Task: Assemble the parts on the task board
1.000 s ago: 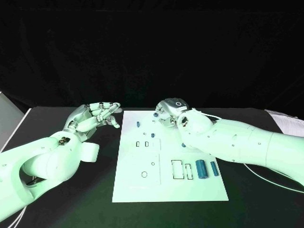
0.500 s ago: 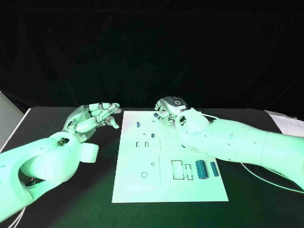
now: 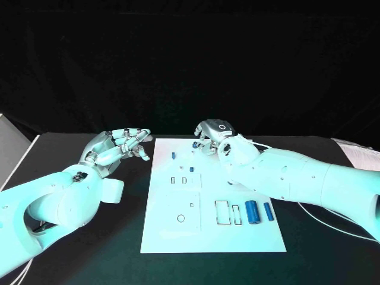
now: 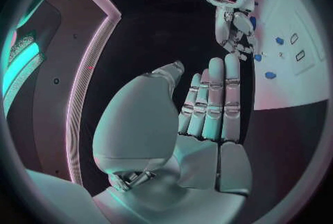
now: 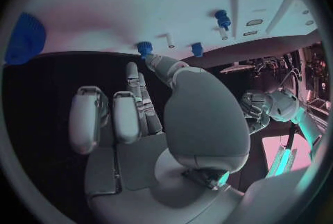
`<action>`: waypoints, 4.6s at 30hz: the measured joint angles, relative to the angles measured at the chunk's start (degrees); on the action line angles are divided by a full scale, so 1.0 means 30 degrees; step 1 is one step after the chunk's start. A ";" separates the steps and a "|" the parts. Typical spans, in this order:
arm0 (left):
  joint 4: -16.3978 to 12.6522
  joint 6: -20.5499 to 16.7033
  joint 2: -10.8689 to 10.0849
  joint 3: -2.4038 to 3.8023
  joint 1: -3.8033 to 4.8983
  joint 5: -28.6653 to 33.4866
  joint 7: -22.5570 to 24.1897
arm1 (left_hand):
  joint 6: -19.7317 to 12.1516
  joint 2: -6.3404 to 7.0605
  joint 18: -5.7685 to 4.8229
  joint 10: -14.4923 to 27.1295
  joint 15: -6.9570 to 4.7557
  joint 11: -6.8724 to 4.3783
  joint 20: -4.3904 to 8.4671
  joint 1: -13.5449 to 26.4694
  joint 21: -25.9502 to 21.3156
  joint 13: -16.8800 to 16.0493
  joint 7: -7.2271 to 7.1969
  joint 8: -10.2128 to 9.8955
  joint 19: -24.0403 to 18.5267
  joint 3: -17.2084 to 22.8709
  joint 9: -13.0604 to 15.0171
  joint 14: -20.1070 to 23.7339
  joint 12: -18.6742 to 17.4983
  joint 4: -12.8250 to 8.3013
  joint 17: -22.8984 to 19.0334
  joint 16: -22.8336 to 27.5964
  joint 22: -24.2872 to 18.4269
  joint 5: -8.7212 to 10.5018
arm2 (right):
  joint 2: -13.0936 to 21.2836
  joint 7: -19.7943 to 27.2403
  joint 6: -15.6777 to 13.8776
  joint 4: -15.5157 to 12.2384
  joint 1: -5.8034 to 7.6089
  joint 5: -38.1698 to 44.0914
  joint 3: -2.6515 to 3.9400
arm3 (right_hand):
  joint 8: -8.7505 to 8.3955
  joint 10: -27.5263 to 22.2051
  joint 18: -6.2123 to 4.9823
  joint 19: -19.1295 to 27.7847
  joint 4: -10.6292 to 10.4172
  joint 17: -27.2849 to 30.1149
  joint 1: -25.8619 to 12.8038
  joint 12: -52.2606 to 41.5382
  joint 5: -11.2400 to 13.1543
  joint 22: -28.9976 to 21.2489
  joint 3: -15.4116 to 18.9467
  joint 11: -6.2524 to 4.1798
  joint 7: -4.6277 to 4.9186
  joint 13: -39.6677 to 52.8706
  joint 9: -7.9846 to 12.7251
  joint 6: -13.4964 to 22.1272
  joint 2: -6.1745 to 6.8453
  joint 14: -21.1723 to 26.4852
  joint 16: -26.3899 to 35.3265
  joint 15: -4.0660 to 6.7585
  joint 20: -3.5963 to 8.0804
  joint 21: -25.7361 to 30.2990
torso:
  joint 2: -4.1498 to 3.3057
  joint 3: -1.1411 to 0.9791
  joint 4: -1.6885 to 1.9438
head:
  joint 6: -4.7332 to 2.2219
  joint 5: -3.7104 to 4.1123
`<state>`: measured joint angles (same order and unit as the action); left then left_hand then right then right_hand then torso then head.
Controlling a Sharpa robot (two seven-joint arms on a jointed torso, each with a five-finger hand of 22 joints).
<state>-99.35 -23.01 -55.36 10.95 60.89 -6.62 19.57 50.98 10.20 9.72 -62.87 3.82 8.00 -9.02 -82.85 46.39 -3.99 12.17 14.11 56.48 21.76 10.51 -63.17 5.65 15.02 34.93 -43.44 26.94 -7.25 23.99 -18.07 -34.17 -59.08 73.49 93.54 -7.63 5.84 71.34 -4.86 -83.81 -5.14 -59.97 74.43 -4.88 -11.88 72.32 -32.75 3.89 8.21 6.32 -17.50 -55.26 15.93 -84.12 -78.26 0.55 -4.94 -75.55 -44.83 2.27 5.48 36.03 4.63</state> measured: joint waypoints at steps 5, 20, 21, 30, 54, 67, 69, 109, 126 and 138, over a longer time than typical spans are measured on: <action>-0.0008 0.0008 -0.0001 0.0000 0.0000 0.0000 -0.0010 | 0.0000 0.0000 0.0000 0.0000 0.0000 0.0000 0.0002 0.0000 0.0000 -0.0001 0.0001 0.0000 0.0003 0.0000 0.0000 -0.0001 0.0000 0.0000 -0.0001 0.0000 -0.0001 0.0000 | -0.0050 -0.0108 -0.0066 0.0164 0.0000 -0.0061 0.0000 | 0.0000 0.0000 0.0000 0.0001 -0.0008 -0.0114 -0.0067 0.0000 0.0000 0.0140 0.0007 0.0000 -0.0003 0.0057 -0.0013 -0.0003 -0.0067 0.0000 -0.0077 0.0000 0.0000 -0.0152 | -0.0007 -0.0011 -0.0009 | -0.0009 -0.0007; -0.0004 0.0033 -0.0059 0.0000 -0.0002 0.0001 -0.0042 | 0.0001 0.0000 -0.0002 0.0000 0.0000 0.0000 0.0003 0.0000 0.0000 -0.0001 0.0000 0.0000 0.0005 0.0000 -0.0003 0.0000 0.0000 0.0000 -0.0001 0.0001 -0.0003 0.0000 | 0.1943 -0.0131 -0.0697 -0.2080 -0.0003 -0.0349 0.0111 | 0.0412 0.1078 0.0199 -0.0012 -0.0050 -0.0286 -0.0044 -0.0564 0.0000 0.0464 -0.0056 -0.0110 -0.0099 0.0532 -0.0201 -0.0675 -0.0045 0.0062 -0.0213 0.0154 0.0013 -0.0436 | 0.0013 -0.0022 -0.0035 | -0.0015 -0.0009; -0.0005 0.0035 -0.0065 0.0000 -0.0002 0.0002 -0.0043 | 0.0000 0.0000 -0.0002 0.0000 0.0000 0.0000 0.0003 0.0000 0.0000 0.0000 0.0000 0.0000 0.0005 -0.0001 -0.0003 0.0000 0.0000 0.0000 -0.0001 0.0001 -0.0004 0.0000 | 0.2414 -0.0095 -0.0794 -0.2457 0.0003 -0.0518 0.0168 | 0.0414 0.1328 0.0199 -0.0063 -0.0022 -0.0211 0.0011 -0.0703 0.0001 0.0401 -0.0084 -0.0155 -0.0111 0.0639 -0.0222 -0.0728 0.0010 0.0038 -0.0213 0.0175 0.0065 -0.0418 | 0.0016 -0.0024 -0.0051 | -0.0022 -0.0007; 0.0239 0.0060 0.0015 0.0000 -0.0008 0.0019 -0.0046 | 0.0000 0.0000 -0.0002 -0.0001 -0.0001 0.0000 -0.0063 0.0000 0.0101 -0.0018 0.0000 0.0000 -0.0060 0.0054 0.0020 -0.0001 0.0000 -0.0055 -0.0002 0.0001 0.0054 0.0000 | 0.5250 0.1104 -0.0384 -0.3797 0.0459 -0.4464 0.0413 | 0.0184 0.2209 0.0357 -0.0069 0.0725 -0.1530 0.0395 -1.3740 -0.0347 0.0827 0.2609 -0.0587 -0.0098 1.5147 -0.0132 -0.0217 -0.0136 0.0059 -0.0999 0.0517 0.0408 -0.0722 | 0.0020 -0.0081 -0.0236 | -0.0126 0.0150; 0.0564 0.0293 0.0222 -0.0004 -0.0054 0.0043 -0.0051 | -0.0069 0.0000 -0.0003 -0.0001 0.0000 -0.0001 -0.0022 0.0000 0.0184 -0.0014 -0.0070 0.0000 -0.0101 0.0053 0.0017 -0.0001 0.0000 -0.0055 -0.0002 0.0001 0.0114 0.0000 | 0.5895 0.2419 0.3867 -0.2159 0.0630 -0.6503 0.0440 | 0.0488 0.4195 0.1358 -0.0099 -0.2160 -0.4996 0.1160 -2.8335 -0.0837 0.0875 0.7756 0.0043 0.0291 2.2876 0.0126 0.0166 -0.1007 0.0069 -0.3684 -0.0077 -0.0177 -0.4749 | 0.0022 -0.0174 -0.0381 | 0.0040 0.0352; 0.0581 0.0411 0.0273 -0.0003 -0.0057 0.0044 -0.0062 | -0.0069 0.0000 -0.0005 -0.0001 0.0000 -0.0001 0.0006 0.0000 0.0183 -0.0012 -0.0070 0.0000 -0.0130 0.0058 0.0015 -0.0001 0.0000 -0.0059 -0.0002 -0.0034 0.0126 0.0000 | 0.5009 0.2206 0.4168 -0.1420 0.0608 -0.6033 0.0440 | 0.0591 0.4194 0.1354 -0.0031 -0.2454 -0.4993 0.1493 -2.8334 -0.0838 0.0872 0.8051 0.0042 0.0291 2.2872 0.0124 0.0165 -0.1340 0.0002 -0.3684 -0.0144 -0.0244 -0.4748 | 0.0048 -0.0135 -0.0311 | 0.0183 0.0390; 0.0584 0.0417 0.0271 -0.0004 -0.0058 0.0044 -0.0066 | -0.0069 0.0000 -0.0004 -0.0001 -0.0001 -0.0001 0.0007 0.0000 0.0182 -0.0012 -0.0070 0.0000 -0.0129 0.0104 0.0015 -0.0001 0.0000 -0.0106 -0.0002 -0.0075 0.0147 0.0000 | 0.4915 0.2180 0.4195 -0.1307 0.0595 -0.6002 0.0439 | 0.0630 0.4194 0.1354 -0.0031 -0.2560 -0.4992 0.1605 -2.8334 -0.0888 0.0871 0.7989 0.0042 0.0291 2.2872 0.0125 0.0165 -0.1452 0.0002 -0.3684 -0.0144 -0.0243 -0.4747 | 0.0048 -0.0134 -0.0315 | 0.0187 0.0317; 0.0635 0.0446 0.0272 -0.0004 -0.0061 0.0025 -0.0221 | -0.0068 0.0000 -0.0004 -0.0001 -0.0005 -0.0001 -0.0065 0.0000 0.0381 -0.0009 -0.0069 0.0000 -0.0199 0.0210 0.0025 0.0139 0.0000 -0.0106 -0.0003 -0.0074 0.0228 0.0000 | 0.4624 0.1967 0.4762 -0.0976 0.0533 -0.5746 0.0483 | 0.0791 0.4194 0.1350 -0.0031 -0.3580 -0.4984 0.2422 -2.8332 -0.3681 0.0863 0.5844 0.0040 0.0019 2.2863 0.0317 -0.0792 -0.1511 0.0001 -0.3758 -0.0143 -0.0241 -0.4732 | 0.0062 -0.0139 -0.0348 | 0.0264 0.0027; 0.0617 0.0467 0.0191 -0.0004 -0.0062 0.0024 -0.0293 | -0.0068 0.0000 -0.0005 0.0066 -0.0005 0.0067 -0.0065 0.0000 0.0381 -0.0009 -0.0069 0.0000 -0.0338 0.0209 0.0022 0.0139 0.0000 -0.0106 -0.0003 -0.0074 0.0269 0.0000 | 0.4787 0.2179 0.1677 -0.4199 0.0463 -0.3334 0.0444 | 0.0886 0.4203 0.1346 -0.0099 -0.3293 -0.4981 0.2532 -2.8332 -0.3275 0.0877 0.4711 -0.0306 0.0128 2.2876 0.0318 -0.0968 -0.1493 0.0030 -0.3758 0.0234 -0.0029 -0.4730 | 0.0082 -0.0126 -0.0363 | 0.0145 -0.0115; 0.0566 0.0483 0.0111 -0.0004 -0.0063 0.0024 -0.0324 | -0.0068 0.0000 -0.0005 0.0066 -0.0005 0.0066 -0.0066 0.0000 0.0381 -0.0009 -0.0069 0.0000 -0.0337 0.0209 0.0021 0.0139 0.0000 -0.0106 -0.0002 -0.0073 0.0266 0.0000 | 0.2853 0.1622 0.0487 -0.4962 0.0368 -0.1024 0.0302 | 0.0887 0.4200 0.1345 -0.0031 -0.3083 -0.4980 0.2453 -2.8332 -0.3020 0.0874 0.4503 -0.0306 0.0127 2.2874 0.0318 -0.0968 -0.1408 0.0030 -0.3757 0.0233 0.0038 -0.4730 | 0.0053 -0.0126 -0.0324 | 0.0070 -0.0115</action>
<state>-97.65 -21.56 -55.02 10.94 60.71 -6.55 18.60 50.78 10.20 9.70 -62.67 3.81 8.20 -9.22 -82.85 47.53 -4.02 11.97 14.11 55.47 22.38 10.58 -62.75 5.65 14.70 34.92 -43.66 27.74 -7.25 32.55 -13.21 -32.71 -73.96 74.60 90.47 -6.72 8.51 83.94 -0.82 -83.90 -14.39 -74.91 81.79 -89.88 -20.94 74.94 -19.25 2.97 8.59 74.94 -16.54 -58.17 11.70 -84.03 -89.53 1.25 -4.82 -89.74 -44.67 1.89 4.51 36.24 4.28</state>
